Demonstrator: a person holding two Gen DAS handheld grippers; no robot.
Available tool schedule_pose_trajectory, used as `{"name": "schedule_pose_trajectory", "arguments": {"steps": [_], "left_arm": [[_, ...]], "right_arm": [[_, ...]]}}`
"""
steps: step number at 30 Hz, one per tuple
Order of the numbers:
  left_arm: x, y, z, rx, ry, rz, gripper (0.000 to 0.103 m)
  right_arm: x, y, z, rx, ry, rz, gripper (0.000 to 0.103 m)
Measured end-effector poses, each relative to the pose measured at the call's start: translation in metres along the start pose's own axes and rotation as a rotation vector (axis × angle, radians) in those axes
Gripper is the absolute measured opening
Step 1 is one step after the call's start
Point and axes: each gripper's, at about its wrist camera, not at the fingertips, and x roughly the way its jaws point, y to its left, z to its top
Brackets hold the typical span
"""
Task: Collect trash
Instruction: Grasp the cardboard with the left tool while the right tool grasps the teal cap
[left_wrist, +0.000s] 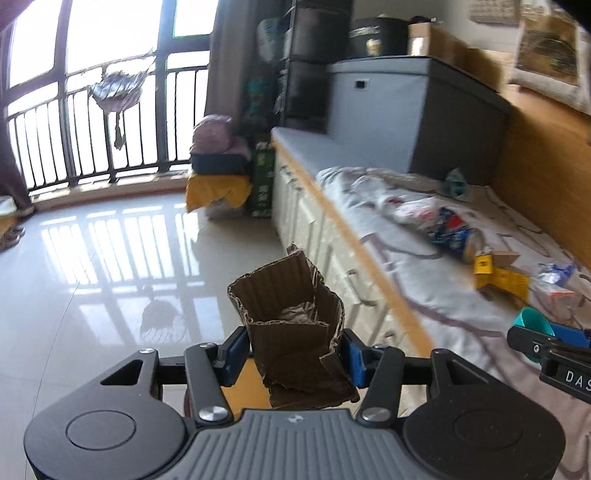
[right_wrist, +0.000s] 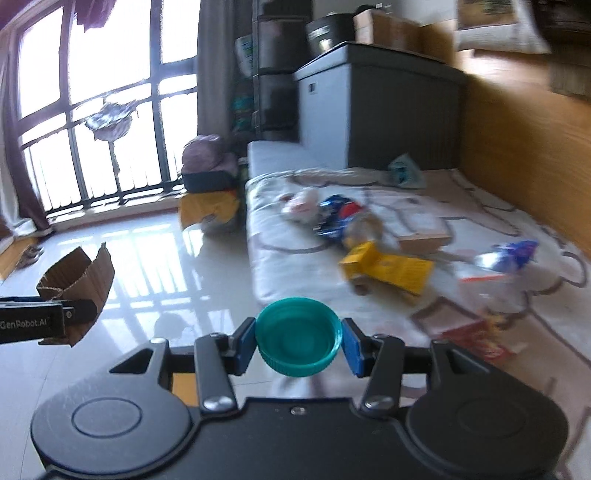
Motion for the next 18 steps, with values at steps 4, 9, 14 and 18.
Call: {"name": "schedule_pose_trajectory", "arguments": {"steps": [4, 9, 14, 18], "left_arm": [[0.012, 0.023, -0.005, -0.016, 0.035, 0.022, 0.054], [0.031, 0.051, -0.013, -0.047, 0.083, 0.047, 0.054], [0.055, 0.073, -0.019, -0.071, 0.128, 0.064, 0.054], [0.078, 0.087, -0.029, -0.082, 0.177, 0.069, 0.054]], "right_arm": [[0.02, 0.03, 0.004, -0.035, 0.028, 0.046, 0.05], [0.051, 0.066, 0.005, -0.068, 0.078, 0.094, 0.05], [0.084, 0.094, 0.0, -0.09, 0.131, 0.131, 0.05], [0.119, 0.112, -0.01, -0.071, 0.195, 0.157, 0.05]]}}
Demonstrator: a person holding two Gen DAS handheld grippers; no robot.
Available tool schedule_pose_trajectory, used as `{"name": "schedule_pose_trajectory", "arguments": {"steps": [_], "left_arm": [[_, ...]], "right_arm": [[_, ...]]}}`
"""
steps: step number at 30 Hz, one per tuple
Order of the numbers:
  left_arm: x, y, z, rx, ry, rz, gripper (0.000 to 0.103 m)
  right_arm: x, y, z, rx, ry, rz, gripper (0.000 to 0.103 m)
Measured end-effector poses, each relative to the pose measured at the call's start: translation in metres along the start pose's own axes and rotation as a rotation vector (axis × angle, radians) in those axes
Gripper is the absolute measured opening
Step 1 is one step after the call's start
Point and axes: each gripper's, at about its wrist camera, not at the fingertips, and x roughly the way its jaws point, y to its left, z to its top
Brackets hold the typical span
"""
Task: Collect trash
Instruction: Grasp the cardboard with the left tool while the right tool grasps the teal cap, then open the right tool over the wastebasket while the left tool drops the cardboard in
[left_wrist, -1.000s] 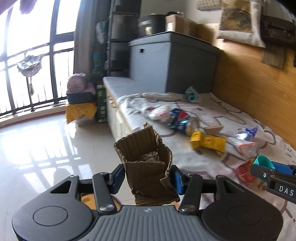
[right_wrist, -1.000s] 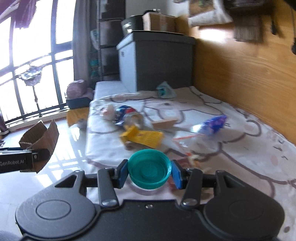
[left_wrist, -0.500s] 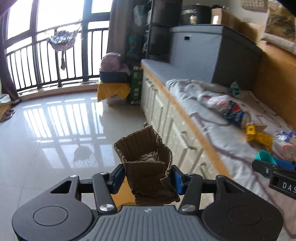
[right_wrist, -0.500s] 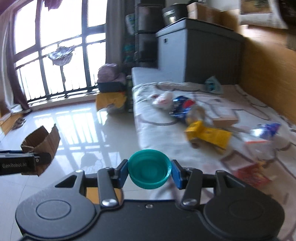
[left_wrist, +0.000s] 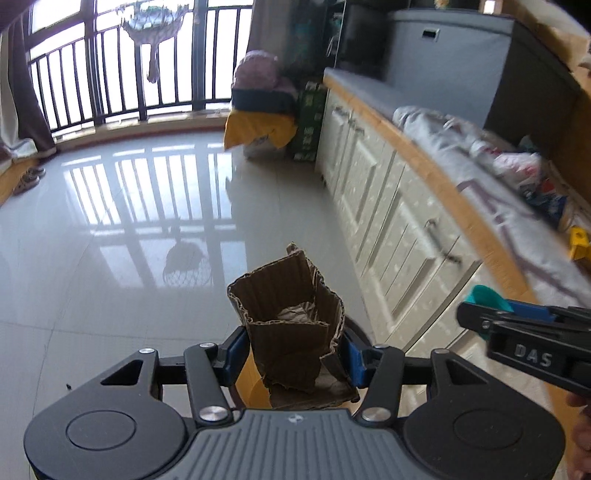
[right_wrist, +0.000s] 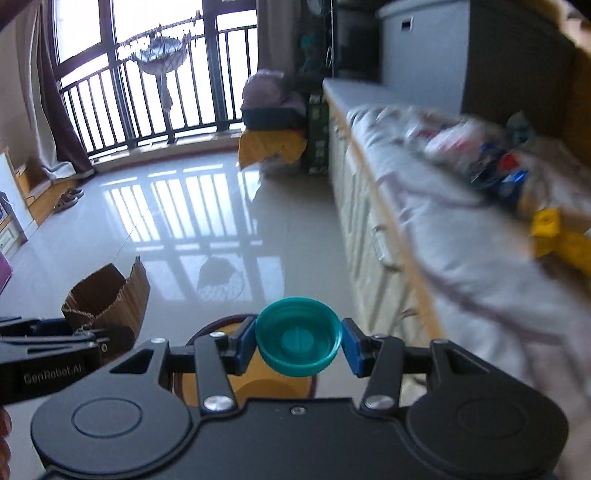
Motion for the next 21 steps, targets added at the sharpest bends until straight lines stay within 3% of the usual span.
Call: {"name": "schedule_pose_trajectory", "arguments": {"steps": [11, 21], "left_arm": [[0.08, 0.023, -0.011, -0.011, 0.167, 0.012, 0.054], [0.146, 0.033, -0.015, -0.012, 0.29, -0.012, 0.054]], "right_arm": [[0.102, 0.012, -0.02, 0.013, 0.207, 0.051, 0.05], [0.16, 0.008, -0.03, 0.001, 0.306, 0.089, 0.05]]}}
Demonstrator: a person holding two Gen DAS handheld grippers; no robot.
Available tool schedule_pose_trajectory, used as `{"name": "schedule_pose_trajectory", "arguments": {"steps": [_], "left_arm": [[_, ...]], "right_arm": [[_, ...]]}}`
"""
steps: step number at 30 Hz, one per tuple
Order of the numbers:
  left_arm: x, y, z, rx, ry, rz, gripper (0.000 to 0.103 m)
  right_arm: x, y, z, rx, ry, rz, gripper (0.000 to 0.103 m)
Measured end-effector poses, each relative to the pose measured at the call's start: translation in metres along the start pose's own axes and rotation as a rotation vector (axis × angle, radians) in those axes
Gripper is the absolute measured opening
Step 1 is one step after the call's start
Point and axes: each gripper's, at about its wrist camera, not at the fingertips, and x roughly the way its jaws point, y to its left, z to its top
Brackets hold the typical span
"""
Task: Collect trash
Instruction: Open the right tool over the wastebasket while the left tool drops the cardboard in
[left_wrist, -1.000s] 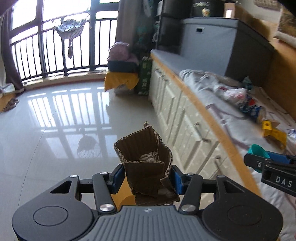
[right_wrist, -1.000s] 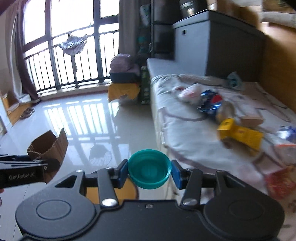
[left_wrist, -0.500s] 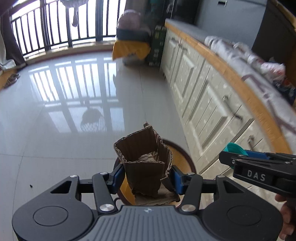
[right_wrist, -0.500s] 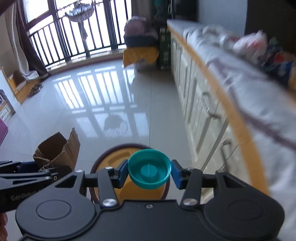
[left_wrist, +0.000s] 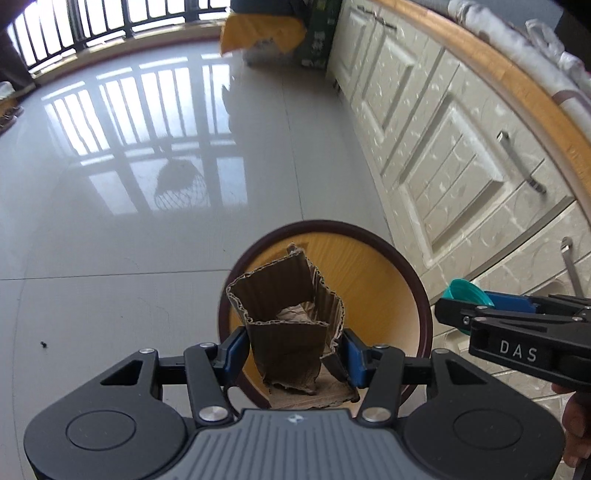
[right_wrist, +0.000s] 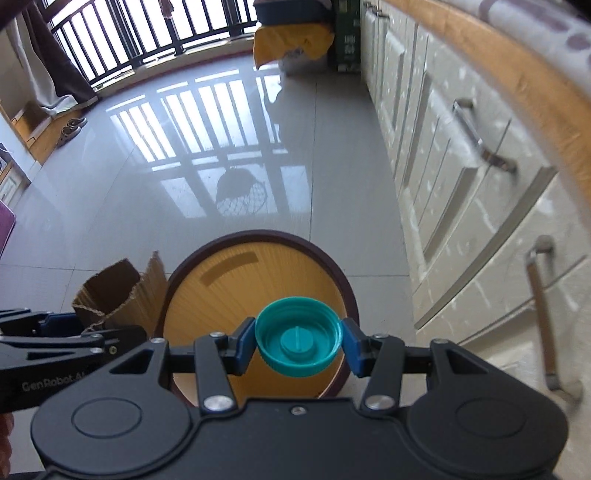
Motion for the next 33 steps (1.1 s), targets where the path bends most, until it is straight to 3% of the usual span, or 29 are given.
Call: {"name": "schedule_pose_trajectory", "arguments": {"steps": [10, 19, 21, 23, 30, 33], "left_arm": [[0.045, 0.005, 0.009, 0.04, 0.095, -0.002, 0.054], [0.058, 0.009, 0.011, 0.035, 0.112, -0.025, 0.055], [0.06, 0.008, 0.011, 0.044, 0.117, -0.023, 0.055], [0.061, 0.007, 0.01, 0.054, 0.122, -0.027, 0.055], [0.066, 0.002, 0.011, 0.079, 0.125, -0.035, 0.055], [0.067, 0.002, 0.012, 0.082, 0.118, -0.034, 0.061]], "right_arm": [[0.039, -0.013, 0.003, 0.064, 0.058, 0.023, 0.05], [0.047, -0.018, 0.01, 0.115, 0.026, 0.08, 0.051], [0.048, -0.018, 0.01, 0.115, 0.026, 0.082, 0.065], [0.05, -0.019, 0.01, 0.118, 0.029, 0.081, 0.071], [0.053, -0.026, 0.012, 0.125, 0.06, 0.064, 0.072], [0.054, -0.028, 0.01, 0.113, 0.078, 0.049, 0.072]]}}
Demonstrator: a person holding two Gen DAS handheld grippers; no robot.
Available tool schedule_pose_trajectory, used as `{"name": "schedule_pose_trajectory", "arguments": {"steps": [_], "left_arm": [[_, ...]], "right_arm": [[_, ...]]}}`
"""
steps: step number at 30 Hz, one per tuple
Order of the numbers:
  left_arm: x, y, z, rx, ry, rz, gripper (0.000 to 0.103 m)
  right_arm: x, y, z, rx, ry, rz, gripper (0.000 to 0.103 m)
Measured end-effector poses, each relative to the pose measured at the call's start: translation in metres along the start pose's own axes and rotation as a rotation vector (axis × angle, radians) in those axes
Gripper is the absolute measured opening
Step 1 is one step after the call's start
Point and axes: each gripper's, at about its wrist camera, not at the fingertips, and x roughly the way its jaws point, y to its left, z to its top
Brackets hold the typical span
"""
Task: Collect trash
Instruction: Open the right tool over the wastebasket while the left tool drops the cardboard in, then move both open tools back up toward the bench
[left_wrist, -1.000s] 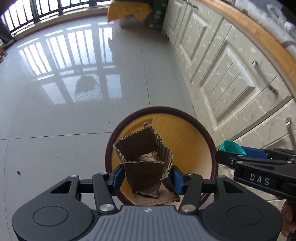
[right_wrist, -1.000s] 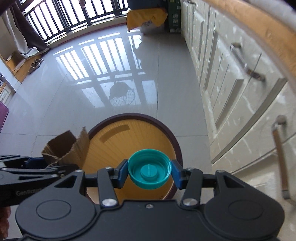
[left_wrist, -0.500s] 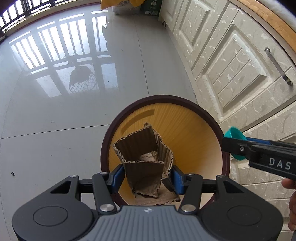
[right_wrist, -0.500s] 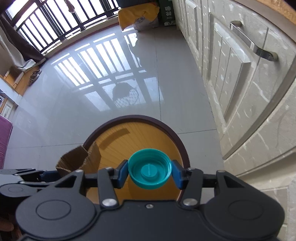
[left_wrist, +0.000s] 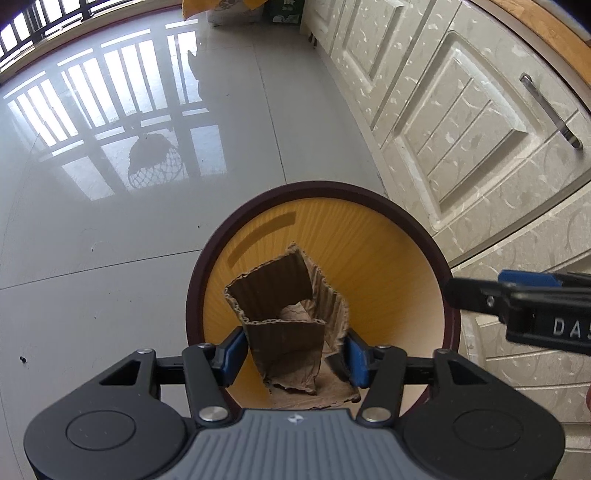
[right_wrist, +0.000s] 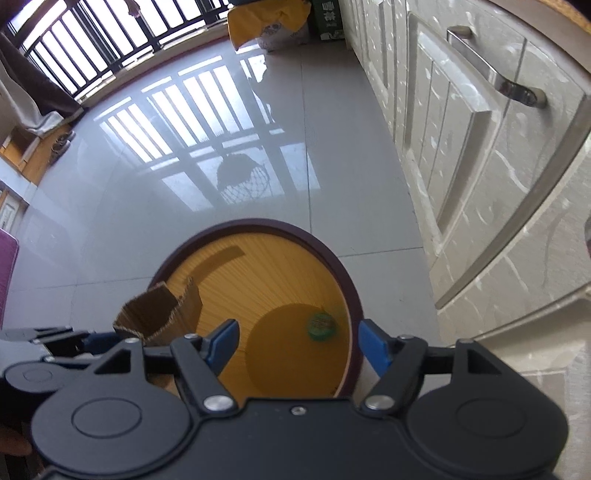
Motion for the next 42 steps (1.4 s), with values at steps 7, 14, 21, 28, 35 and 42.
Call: {"name": "schedule_pose_trajectory", "arguments": {"steps": [7, 14, 21, 28, 35, 42], "left_arm": [[0.003, 0.0, -0.004, 0.025, 0.024, 0.037, 0.077], [-0.002, 0.004, -0.012, 0.022, 0.027, 0.059, 0.084], [-0.011, 0.009, -0.018, -0.001, 0.028, 0.08, 0.091], [-0.024, 0.013, -0.025, -0.029, 0.02, 0.101, 0.1], [-0.042, 0.016, -0.033, -0.057, 0.005, 0.113, 0.103], [-0.062, 0.016, -0.04, -0.078, -0.015, 0.121, 0.103]], "right_arm": [[0.001, -0.003, -0.007, -0.045, 0.047, -0.037, 0.072], [-0.001, -0.004, -0.015, -0.09, 0.071, -0.057, 0.072], [-0.009, -0.003, -0.022, -0.129, 0.079, -0.073, 0.078], [-0.022, 0.0, -0.026, -0.151, 0.07, -0.091, 0.089], [-0.041, -0.003, -0.031, -0.148, 0.05, -0.119, 0.099], [-0.061, 0.0, -0.035, -0.145, 0.028, -0.153, 0.103]]}}
